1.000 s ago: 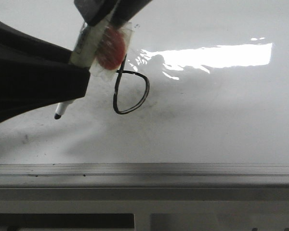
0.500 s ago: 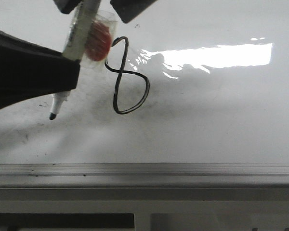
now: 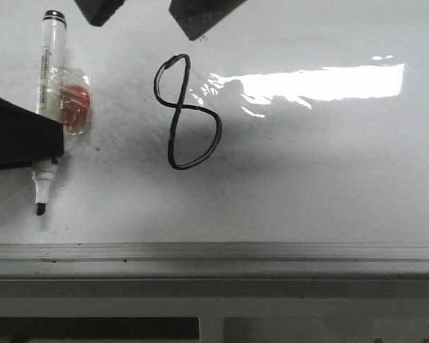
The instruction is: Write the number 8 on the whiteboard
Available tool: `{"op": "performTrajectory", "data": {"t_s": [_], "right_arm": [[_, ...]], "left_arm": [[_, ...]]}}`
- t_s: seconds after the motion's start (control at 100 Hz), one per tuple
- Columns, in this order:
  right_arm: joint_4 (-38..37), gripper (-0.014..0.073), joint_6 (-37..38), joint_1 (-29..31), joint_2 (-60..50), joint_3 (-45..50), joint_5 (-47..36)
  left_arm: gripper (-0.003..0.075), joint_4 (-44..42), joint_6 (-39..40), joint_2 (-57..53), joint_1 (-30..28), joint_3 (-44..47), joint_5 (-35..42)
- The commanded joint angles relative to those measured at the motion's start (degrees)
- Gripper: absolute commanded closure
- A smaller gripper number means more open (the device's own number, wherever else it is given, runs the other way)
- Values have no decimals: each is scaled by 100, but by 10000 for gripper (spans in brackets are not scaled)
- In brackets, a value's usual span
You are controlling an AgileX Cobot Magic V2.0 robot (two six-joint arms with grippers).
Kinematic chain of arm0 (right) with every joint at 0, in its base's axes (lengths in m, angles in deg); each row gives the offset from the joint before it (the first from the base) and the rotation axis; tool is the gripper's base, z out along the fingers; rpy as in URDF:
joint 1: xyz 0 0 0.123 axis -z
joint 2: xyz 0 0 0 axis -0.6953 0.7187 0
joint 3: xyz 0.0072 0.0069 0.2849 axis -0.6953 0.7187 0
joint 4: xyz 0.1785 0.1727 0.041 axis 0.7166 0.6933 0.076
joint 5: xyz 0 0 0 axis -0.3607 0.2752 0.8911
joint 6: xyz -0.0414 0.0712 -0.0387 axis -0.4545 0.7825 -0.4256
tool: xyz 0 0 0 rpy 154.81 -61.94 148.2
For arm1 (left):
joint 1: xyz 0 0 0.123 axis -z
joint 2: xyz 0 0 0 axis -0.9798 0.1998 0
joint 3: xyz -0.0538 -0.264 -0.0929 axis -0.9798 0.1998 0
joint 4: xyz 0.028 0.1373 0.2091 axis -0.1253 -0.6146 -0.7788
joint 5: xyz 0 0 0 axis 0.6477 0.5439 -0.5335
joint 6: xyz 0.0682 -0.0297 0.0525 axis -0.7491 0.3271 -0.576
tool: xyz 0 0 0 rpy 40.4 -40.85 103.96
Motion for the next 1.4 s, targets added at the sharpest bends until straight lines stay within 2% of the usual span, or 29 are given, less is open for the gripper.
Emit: {"op": "performTrajectory", "data": {"t_s": [0.0,0.24,0.31,0.48,0.53,0.6,0.71,0.76,0.87,0.91,0.95,1.08,1.18,1.29,1.39], "right_arm": [[-1,230,12,25,-126,-169,-291],[32,230,12,25,-126,-169,-291],[46,230,12,25,-126,-169,-291],[59,230,12,25,-126,-169,-291],[59,230,12,25,-126,-169,-291],[59,230,12,25,-126,-169,-291],[20,232,12,25,-169,-169,-291],[9,268,12,25,-212,-169,-291],[-141,487,12,25,-422,-169,-291],[-322,580,12,25,-496,-169,-308],[-481,665,12,25,-608,-120,-365],[-799,657,12,25,-1082,272,-1016],[-1082,657,-11,-2,-1564,868,-1729],[-1396,657,-11,0,-2209,1803,-2662],[-1520,657,-11,0,-2838,2654,-3182]], "left_arm": [[741,75,57,-67,-2,-191,222],[725,75,57,-67,-2,-191,295],[648,75,57,-67,-2,-191,295],[356,75,57,-67,-2,-191,392],[310,75,57,-67,-2,-191,428],[290,75,57,-67,-2,-191,471],[291,32,57,-135,-2,-191,552],[291,17,57,-230,-2,-191,553],[314,-210,57,-625,-2,-191,553],[359,-425,57,-792,-2,-191,553],[437,-638,57,-1015,-2,-191,537],[745,-1058,-8,-1763,-2,-172,392],[741,-1484,-22,-2309,-2,-110,71],[741,-1511,-22,-2921,-2,110,-204],[741,-1511,-158,-3488,-2,420,-379]]}}
